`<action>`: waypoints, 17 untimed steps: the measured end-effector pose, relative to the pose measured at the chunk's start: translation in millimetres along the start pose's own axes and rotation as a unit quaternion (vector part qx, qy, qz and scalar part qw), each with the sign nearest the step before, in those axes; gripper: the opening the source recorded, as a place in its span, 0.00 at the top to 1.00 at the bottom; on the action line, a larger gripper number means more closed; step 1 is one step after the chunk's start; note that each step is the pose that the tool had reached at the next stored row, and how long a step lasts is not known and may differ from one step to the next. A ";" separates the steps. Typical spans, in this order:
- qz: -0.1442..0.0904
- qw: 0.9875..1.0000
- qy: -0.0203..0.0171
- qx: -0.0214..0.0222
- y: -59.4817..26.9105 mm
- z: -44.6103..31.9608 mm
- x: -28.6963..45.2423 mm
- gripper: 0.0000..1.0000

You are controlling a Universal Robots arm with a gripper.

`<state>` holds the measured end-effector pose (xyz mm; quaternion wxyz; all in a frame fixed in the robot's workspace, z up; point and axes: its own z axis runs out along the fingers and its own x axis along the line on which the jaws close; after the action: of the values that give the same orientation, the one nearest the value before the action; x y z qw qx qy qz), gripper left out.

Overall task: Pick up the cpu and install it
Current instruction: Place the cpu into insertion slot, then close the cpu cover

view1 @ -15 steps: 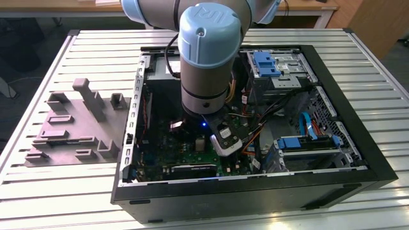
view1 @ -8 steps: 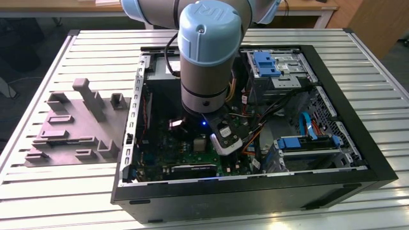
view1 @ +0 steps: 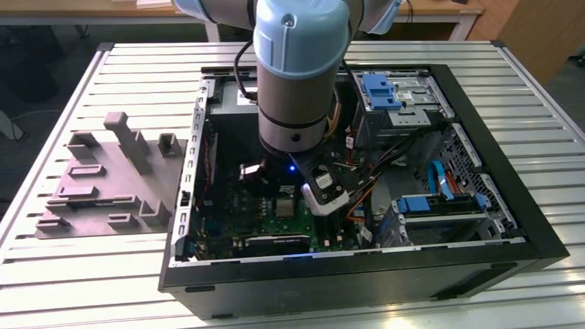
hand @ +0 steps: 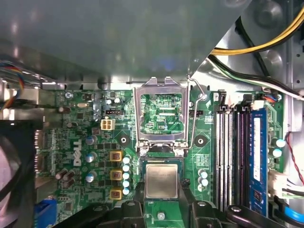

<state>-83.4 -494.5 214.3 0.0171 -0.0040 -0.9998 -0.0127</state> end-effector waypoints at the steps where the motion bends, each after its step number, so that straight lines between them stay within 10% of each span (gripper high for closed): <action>1: 0.000 1.000 0.000 0.000 0.0 -1.3 0.0 0.60; 8: 0.000 1.000 0.001 0.000 0.0 -1.8 0.1 0.89; 17: 0.000 1.000 0.001 0.000 0.0 -1.8 0.1 0.89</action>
<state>-83.4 -494.5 216.1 0.0185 -0.0040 -0.9997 -0.0127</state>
